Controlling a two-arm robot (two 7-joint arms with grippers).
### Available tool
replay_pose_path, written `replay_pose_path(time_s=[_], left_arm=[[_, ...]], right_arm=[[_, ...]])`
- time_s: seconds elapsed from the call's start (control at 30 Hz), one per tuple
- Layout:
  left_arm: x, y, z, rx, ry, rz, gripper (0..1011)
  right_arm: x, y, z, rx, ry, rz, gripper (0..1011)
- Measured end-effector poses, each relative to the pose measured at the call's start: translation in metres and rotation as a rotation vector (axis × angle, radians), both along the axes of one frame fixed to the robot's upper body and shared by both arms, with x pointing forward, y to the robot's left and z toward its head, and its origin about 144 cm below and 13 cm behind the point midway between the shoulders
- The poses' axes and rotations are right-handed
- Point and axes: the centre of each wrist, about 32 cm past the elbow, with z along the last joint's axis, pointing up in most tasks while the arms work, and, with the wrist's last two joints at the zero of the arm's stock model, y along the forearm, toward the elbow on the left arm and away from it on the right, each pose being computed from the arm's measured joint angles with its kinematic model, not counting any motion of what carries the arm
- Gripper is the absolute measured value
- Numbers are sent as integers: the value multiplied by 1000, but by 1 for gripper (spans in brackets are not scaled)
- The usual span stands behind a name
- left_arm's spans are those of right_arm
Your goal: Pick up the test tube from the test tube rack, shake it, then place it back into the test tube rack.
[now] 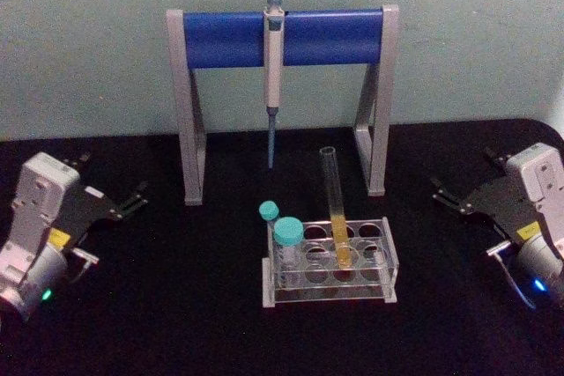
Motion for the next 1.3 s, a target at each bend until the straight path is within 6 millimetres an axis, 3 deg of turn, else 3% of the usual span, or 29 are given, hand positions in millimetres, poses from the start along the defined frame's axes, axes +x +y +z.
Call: replay_pose_path(time_s=[1.3], left_arm=[[0,0,0,0,0,0,1001]], right_arm=[[0,0,0,0,0,0,1000]])
